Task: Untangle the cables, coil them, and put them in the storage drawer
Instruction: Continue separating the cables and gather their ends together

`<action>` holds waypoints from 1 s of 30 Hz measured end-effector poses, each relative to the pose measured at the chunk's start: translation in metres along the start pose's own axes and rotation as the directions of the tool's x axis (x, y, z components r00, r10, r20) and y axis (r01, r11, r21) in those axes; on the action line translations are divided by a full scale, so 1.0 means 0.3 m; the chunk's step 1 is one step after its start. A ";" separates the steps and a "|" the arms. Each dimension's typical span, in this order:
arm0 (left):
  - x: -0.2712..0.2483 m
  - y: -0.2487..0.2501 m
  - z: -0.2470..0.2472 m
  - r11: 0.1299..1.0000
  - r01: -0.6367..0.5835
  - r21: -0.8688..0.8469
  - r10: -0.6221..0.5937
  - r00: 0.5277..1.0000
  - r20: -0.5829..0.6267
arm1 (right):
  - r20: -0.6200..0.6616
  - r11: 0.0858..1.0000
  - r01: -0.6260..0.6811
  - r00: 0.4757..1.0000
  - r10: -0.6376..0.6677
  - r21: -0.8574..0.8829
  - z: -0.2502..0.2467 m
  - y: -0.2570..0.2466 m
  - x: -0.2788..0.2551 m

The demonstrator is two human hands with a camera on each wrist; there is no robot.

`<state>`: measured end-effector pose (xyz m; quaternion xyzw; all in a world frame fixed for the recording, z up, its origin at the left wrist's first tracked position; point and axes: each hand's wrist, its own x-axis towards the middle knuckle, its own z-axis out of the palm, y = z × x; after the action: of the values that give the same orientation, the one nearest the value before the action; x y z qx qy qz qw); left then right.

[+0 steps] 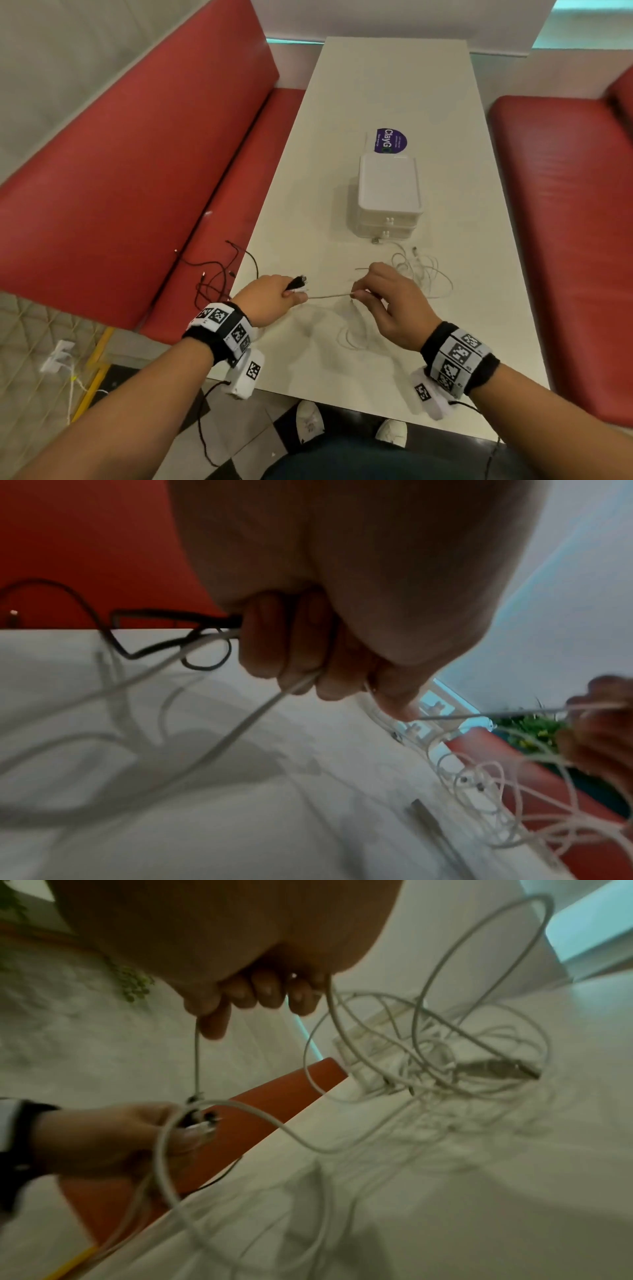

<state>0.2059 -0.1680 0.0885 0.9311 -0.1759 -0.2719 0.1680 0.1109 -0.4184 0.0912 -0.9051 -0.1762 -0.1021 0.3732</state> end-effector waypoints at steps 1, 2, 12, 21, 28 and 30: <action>0.018 0.005 0.000 0.999 0.017 0.049 -0.015 0.999 -0.043 | 0.029 0.999 -0.002 1.000 0.001 0.051 0.023 -0.021 -0.007; 0.034 0.011 -0.003 0.992 0.046 0.115 -0.035 0.994 -0.101 | 0.094 0.995 -0.030 0.995 0.021 0.099 0.043 -0.036 -0.011; 0.013 0.042 -0.054 0.870 0.032 0.492 0.150 0.934 -0.325 | 0.212 0.884 -0.240 0.915 0.344 -0.400 -0.004 0.000 0.043; -0.058 0.222 -0.027 0.945 -0.189 0.267 0.265 0.921 -0.287 | 0.422 0.877 -0.311 0.785 0.454 -0.365 -0.057 -0.038 0.147; -0.045 0.032 -0.164 0.969 0.124 0.215 0.005 0.856 -0.517 | 0.241 0.822 -0.300 0.858 0.454 -0.484 -0.058 0.020 0.122; -0.042 0.109 -0.129 0.981 -0.154 0.117 0.189 0.897 -0.399 | 0.232 0.901 -0.276 0.902 0.363 -0.335 -0.031 0.011 0.131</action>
<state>0.2101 -0.1830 0.1382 0.9542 -0.2293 -0.0481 0.1860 0.1477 -0.4176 0.1081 -0.9721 -0.0591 0.0694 0.2163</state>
